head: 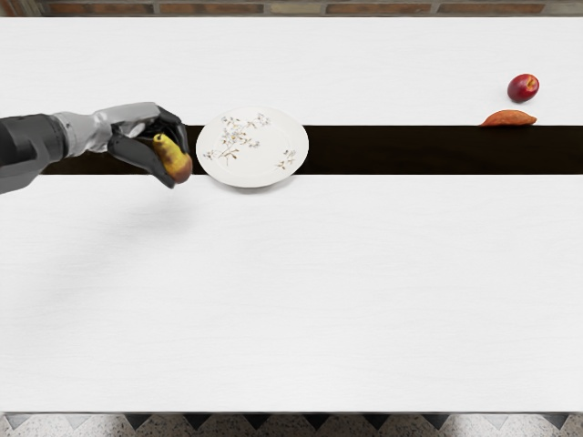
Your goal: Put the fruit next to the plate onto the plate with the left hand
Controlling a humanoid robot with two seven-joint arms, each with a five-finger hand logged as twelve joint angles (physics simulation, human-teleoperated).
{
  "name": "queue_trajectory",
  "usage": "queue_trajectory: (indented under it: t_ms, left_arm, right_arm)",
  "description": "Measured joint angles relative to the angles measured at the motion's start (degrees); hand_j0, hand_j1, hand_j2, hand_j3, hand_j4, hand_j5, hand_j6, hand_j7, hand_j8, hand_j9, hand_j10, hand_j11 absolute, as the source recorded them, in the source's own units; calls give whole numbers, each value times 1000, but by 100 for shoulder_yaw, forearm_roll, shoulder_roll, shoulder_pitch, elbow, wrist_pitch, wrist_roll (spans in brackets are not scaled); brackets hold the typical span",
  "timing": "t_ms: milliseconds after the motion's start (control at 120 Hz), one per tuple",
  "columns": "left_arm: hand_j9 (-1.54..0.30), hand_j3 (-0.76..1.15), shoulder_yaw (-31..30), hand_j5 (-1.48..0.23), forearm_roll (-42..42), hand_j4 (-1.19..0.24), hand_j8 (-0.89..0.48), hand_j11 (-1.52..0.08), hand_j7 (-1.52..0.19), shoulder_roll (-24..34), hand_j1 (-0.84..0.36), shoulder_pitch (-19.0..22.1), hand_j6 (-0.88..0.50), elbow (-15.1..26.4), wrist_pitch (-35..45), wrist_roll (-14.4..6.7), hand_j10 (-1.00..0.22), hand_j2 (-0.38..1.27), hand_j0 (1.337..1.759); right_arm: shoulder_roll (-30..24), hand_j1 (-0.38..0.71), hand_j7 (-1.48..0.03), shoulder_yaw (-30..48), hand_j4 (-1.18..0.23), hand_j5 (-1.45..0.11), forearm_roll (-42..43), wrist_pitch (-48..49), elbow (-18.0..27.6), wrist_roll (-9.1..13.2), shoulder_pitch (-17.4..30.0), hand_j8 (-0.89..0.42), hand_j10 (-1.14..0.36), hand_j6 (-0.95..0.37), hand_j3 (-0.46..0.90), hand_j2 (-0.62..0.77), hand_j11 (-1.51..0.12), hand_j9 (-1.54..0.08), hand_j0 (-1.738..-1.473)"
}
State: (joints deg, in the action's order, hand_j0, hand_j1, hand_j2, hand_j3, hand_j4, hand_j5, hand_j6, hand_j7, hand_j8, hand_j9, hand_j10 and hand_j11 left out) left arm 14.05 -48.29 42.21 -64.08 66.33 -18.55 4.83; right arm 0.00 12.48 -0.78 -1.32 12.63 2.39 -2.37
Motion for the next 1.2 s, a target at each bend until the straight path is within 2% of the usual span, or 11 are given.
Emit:
queue_trajectory:
  t_ms: [100,350,483,600,800,1200]
  left_arm:
    - [-1006,0,-18,-1094,153,-697,-367,-1013,-1016,-51,-359,-239,-447,-190,-189,-2,-528,534,1653]
    - [-1021,0,-93,-1101,252,-707,-384,-1029,-1022,-913,-312,-750,-478,-1030,-613,-2,-556,502,1653]
    - [-1025,0,-238,-1106,259,-709,-371,-1037,-1039,-1284,-334,-1015,-457,-1481,-685,0,-549,531,1653]
    - [-1023,0,-348,-1101,239,-715,-393,-1039,-1039,-1574,-291,-1216,-476,-1830,-714,2,-565,444,1653]
    - [-1032,0,-575,-1104,215,-717,-393,-1050,-1043,-2001,-296,-1452,-476,-2404,-758,17,-566,465,1652]
    - [-1041,0,-999,-1112,203,-716,-384,-1059,-1052,-2596,-303,-1672,-466,-3263,-764,91,-557,472,1651]
  right_arm:
    - [0,-314,-38,0,-29,-38,-1,0,1,-1,0,-29,-29,-29,0,-6,-38,-38,-1658]
    - [0,-314,-38,4,-29,-38,-1,0,11,0,-8,-29,-29,-29,0,-6,-38,-38,-1658]
    - [0,-314,-38,-5,-29,-38,-1,0,17,-1,-8,-29,-29,-29,0,-6,-38,-38,-1658]
    - [0,-314,-38,-7,-29,-38,2,0,19,-2,-9,-29,-29,-29,0,-6,-38,-38,-1658]
    - [0,-314,-38,-13,-29,-38,7,1,20,-2,-9,-29,-29,-29,0,-6,-38,-38,-1658]
    - [0,-314,-38,-17,-29,-38,13,2,29,-2,-17,-29,-29,-29,0,-6,-38,-38,-1658]
